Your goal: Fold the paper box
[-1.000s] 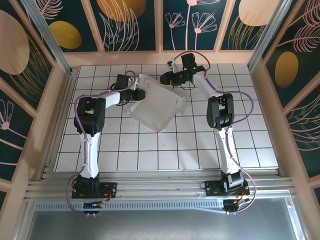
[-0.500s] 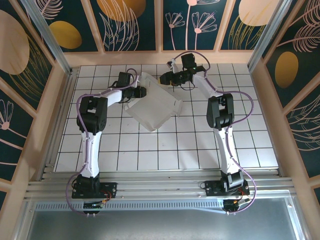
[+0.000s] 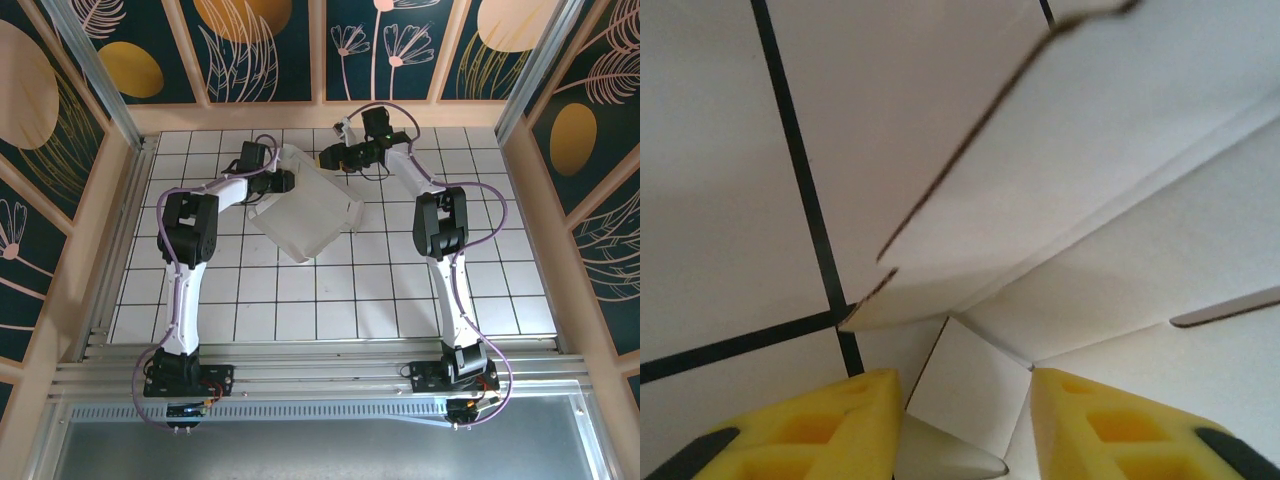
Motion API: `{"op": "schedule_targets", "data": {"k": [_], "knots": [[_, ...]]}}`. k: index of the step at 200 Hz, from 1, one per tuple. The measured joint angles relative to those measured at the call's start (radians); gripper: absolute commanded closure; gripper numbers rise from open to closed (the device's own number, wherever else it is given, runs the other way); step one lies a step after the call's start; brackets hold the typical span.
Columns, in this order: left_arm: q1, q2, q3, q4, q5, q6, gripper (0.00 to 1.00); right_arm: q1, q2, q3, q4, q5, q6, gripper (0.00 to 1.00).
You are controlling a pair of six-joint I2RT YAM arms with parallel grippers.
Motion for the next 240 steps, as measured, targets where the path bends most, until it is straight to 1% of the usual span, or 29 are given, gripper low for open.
{"op": "schedule_targets", "data": {"k": [56, 77, 99, 149, 178, 205, 240], "knots": [[0.009, 0.012, 0.015, -0.002, 0.013, 0.012, 0.88, 0.0, 0.0, -0.004, 0.004, -0.002, 0.0, 0.47], [0.012, 0.012, 0.015, 0.019, 0.039, 0.017, 0.95, 0.0, 0.0, -0.004, 0.003, -0.003, 0.0, 0.47], [0.014, 0.012, 0.008, 0.05, 0.071, 0.041, 1.0, 0.0, 0.0, -0.004, 0.003, -0.003, 0.0, 0.47], [0.019, -0.007, -0.04, 0.11, 0.119, 0.121, 1.0, 0.0, -0.001, -0.004, 0.002, -0.003, 0.0, 0.48], [0.009, -0.052, -0.111, 0.14, 0.183, 0.151, 1.0, 0.003, -0.002, -0.004, 0.003, 0.001, 0.0, 0.48], [-0.005, -0.058, -0.133, 0.14, 0.223, 0.174, 1.0, 0.01, -0.006, -0.005, 0.0, 0.01, -0.002, 0.48], [-0.004, -0.057, -0.12, 0.119, 0.221, 0.178, 0.95, 0.01, -0.01, -0.006, -0.005, 0.021, -0.002, 0.48]]}}
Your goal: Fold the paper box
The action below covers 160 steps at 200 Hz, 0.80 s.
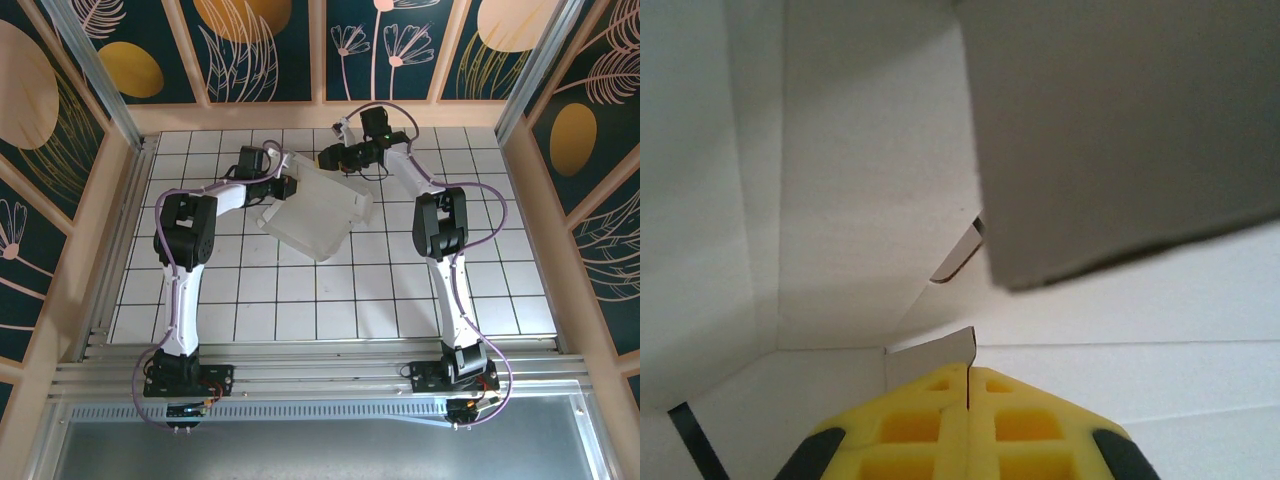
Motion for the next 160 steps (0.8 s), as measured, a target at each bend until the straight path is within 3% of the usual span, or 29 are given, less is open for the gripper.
{"op": "schedule_targets", "data": {"k": [60, 124, 160], "knots": [[-0.006, -0.047, -0.079, 0.037, -0.045, -0.011, 0.67, 0.001, -0.004, 0.0, -0.009, 0.007, -0.001, 0.48], [-0.049, -0.237, -0.286, 0.128, -0.142, -0.009, 0.55, 0.013, -0.012, 0.0, -0.008, 0.032, -0.007, 0.48], [-0.05, -0.396, -0.43, 0.193, -0.185, -0.009, 0.54, 0.022, -0.023, -0.019, -0.014, 0.034, -0.028, 0.48]]}}
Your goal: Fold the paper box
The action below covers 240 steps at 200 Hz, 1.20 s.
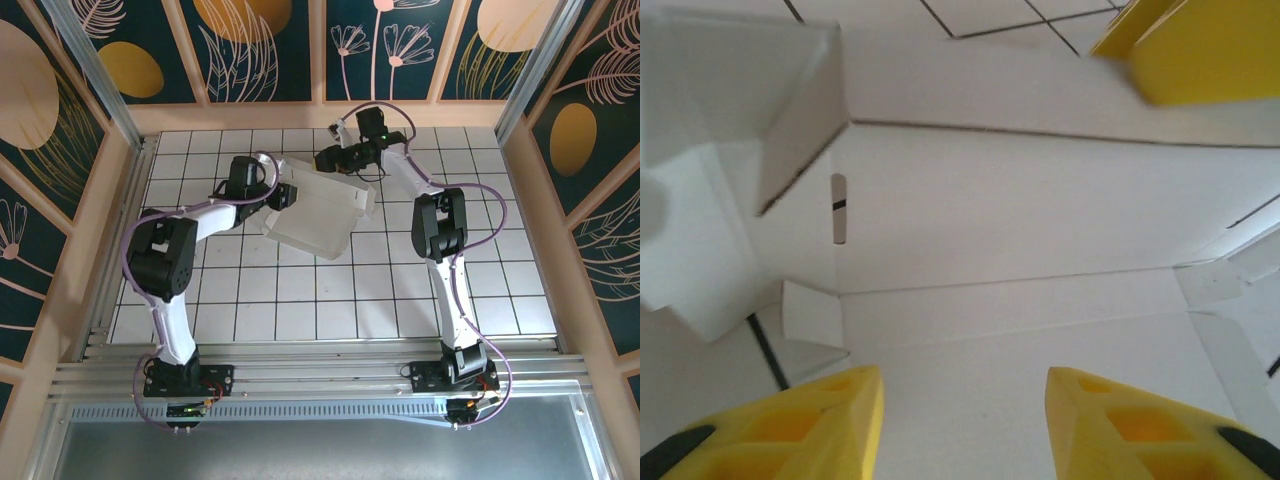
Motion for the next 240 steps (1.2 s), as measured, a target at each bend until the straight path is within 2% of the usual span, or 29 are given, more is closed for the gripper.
{"op": "schedule_targets", "data": {"k": [34, 61, 87, 133, 168, 196, 240], "knots": [[0.034, -0.13, -0.021, -0.027, -0.023, -0.023, 0.48, 0.013, -0.011, -0.006, -0.014, 0.018, -0.023, 0.48], [0.094, -0.128, 0.133, -0.161, -0.064, 0.005, 0.49, 0.021, -0.016, -0.013, -0.025, 0.018, -0.033, 0.48], [0.132, -0.045, 0.328, -0.304, -0.066, 0.085, 0.48, 0.023, -0.02, -0.013, -0.032, 0.025, -0.043, 0.48], [0.159, 0.155, 0.56, -0.554, 0.058, 0.256, 0.46, 0.022, -0.02, -0.011, -0.04, 0.025, -0.054, 0.48], [0.162, 0.283, 0.717, -0.718, 0.096, 0.362, 0.45, 0.022, -0.02, -0.002, -0.053, 0.026, -0.059, 0.48], [0.162, 0.346, 0.797, -0.774, 0.111, 0.399, 0.51, 0.022, -0.02, -0.002, -0.058, 0.025, -0.059, 0.47], [0.162, 0.381, 0.815, -0.816, 0.163, 0.42, 0.67, 0.022, -0.02, 0.007, -0.066, 0.026, -0.062, 0.47]]}}
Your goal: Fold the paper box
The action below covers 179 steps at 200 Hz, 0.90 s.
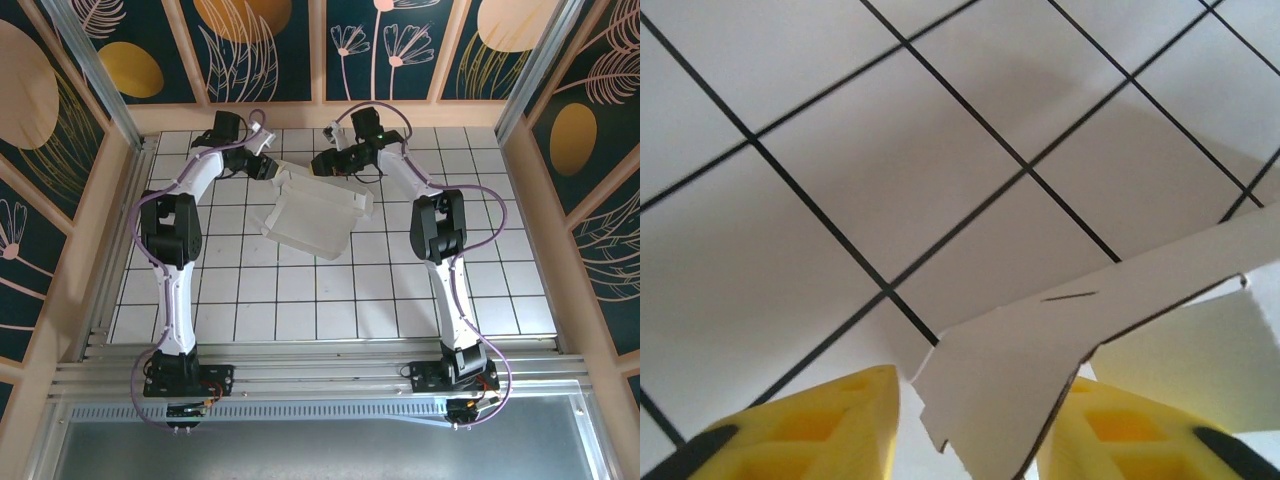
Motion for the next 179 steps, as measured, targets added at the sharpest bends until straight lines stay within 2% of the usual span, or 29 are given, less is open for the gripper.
{"op": "schedule_targets", "data": {"k": [57, 89, 127, 179], "knots": [[0.0, 0.029, 0.024, -0.026, 0.082, -0.047, 0.9, 0.0, 0.0, 0.0, 0.005, 0.011, 0.011, 0.47], [0.0, 0.029, 0.01, -0.011, 0.096, -0.086, 0.97, 0.0, 0.0, -0.001, 0.013, 0.015, 0.016, 0.47], [-0.009, 0.015, -0.02, 0.027, 0.082, -0.168, 1.0, 0.001, 0.0, -0.01, 0.024, 0.015, 0.023, 0.47], [-0.054, -0.009, -0.021, 0.03, -0.058, -0.331, 1.0, 0.001, -0.016, -0.05, 0.061, 0.018, 0.041, 0.48]]}}
